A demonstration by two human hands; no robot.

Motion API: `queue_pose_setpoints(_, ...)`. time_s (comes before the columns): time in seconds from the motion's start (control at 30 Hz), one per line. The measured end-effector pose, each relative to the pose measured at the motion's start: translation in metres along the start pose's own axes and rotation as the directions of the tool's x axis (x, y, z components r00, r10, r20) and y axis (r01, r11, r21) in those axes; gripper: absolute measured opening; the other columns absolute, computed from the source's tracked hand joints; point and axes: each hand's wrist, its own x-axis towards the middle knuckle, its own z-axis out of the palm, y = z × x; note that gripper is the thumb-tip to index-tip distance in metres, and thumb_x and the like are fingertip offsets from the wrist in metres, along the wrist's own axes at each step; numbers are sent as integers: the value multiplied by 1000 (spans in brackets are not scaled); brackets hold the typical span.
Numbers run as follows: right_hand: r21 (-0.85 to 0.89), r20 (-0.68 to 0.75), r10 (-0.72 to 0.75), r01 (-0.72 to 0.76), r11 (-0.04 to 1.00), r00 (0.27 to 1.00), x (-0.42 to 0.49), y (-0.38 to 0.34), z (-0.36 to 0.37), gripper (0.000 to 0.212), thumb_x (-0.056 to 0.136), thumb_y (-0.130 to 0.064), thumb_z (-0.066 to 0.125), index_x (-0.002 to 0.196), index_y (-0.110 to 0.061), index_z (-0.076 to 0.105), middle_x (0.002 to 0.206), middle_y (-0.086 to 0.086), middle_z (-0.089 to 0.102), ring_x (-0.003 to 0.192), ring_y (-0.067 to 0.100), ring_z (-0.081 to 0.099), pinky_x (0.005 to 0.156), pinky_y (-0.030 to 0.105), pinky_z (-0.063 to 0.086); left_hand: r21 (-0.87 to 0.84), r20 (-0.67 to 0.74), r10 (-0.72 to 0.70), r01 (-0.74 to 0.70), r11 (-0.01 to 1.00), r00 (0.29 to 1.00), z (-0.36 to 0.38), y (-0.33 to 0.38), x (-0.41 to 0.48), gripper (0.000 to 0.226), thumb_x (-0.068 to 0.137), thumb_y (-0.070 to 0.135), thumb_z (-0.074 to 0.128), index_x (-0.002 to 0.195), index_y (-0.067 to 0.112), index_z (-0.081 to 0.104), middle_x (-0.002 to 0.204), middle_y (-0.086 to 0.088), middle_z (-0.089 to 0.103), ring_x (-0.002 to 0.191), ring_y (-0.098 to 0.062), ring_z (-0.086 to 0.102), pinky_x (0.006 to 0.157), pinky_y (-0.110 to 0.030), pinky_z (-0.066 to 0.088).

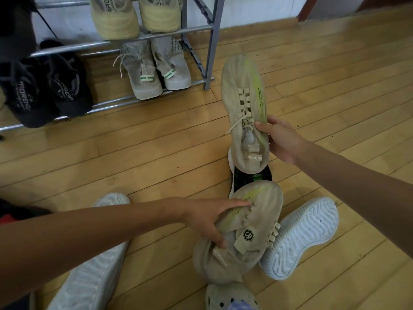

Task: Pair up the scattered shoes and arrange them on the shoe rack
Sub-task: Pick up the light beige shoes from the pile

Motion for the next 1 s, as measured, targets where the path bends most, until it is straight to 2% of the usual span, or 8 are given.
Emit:
queue_pose_setpoints(0.07,-7,-2,4,-4,1000,1000,1,0,-1,33,93,-10,55,125,-13,57,110,5,69,100,22,65,100,42,47,3,-2,-1,1,1000,1000,-1,0,0,100,78,22,75,148,43,8,156,10,17,141,-11,23,112,-28,29)
queue_pose_setpoints(0.2,-17,0,6,-6,1000,1000,2,1,-3,37,93,-9,54,129,-10,55,119,8,67,100,21,65,98,40,49,3,-7,2,-2,1000,1000,-1,-1,0,100,78,21,75,149,43,8,155,10,18,140,-10,23,110,-24,29)
queue_pose_setpoints(0.33,-7,3,22,-22,1000,1000,3,1,-6,37,93,-9,55,130,-10,54,116,7,67,99,20,65,95,38,50,8,-13,3,-3,1000,1000,-2,-3,-1,99,78,23,76,148,44,9,155,10,18,141,-11,23,113,-28,29)
queue_pose_setpoints(0.67,-19,-9,47,-47,999,999,5,5,-9,38,93,-10,54,131,-10,54,123,10,65,108,24,63,100,42,47,21,-6,26,-26,999,1000,-3,-5,2,99,78,21,76,148,42,10,154,8,20,140,-12,24,111,-26,28)
queue_pose_setpoints(0.83,-11,2,46,-46,999,999,5,4,-8,37,93,-9,53,131,-10,54,124,9,65,113,25,62,100,41,47,58,-16,33,-32,998,999,-2,-8,2,101,77,24,77,147,46,8,154,7,21,140,-13,25,113,-33,30)
queue_pose_setpoints(0.9,-10,7,41,-41,999,999,5,3,-8,37,93,-9,53,131,-10,54,121,8,66,110,24,63,99,40,48,40,-28,45,-44,998,999,-2,-8,2,101,77,22,77,147,46,8,154,8,21,139,-12,26,110,-29,35)
queue_pose_setpoints(1.0,-12,14,36,-36,999,999,5,2,-8,37,93,-9,53,131,-10,54,115,5,68,106,21,64,97,39,49,-31,-68,63,-66,997,996,-5,-10,1,100,78,18,76,147,46,9,152,14,22,132,-1,29,89,-2,39)
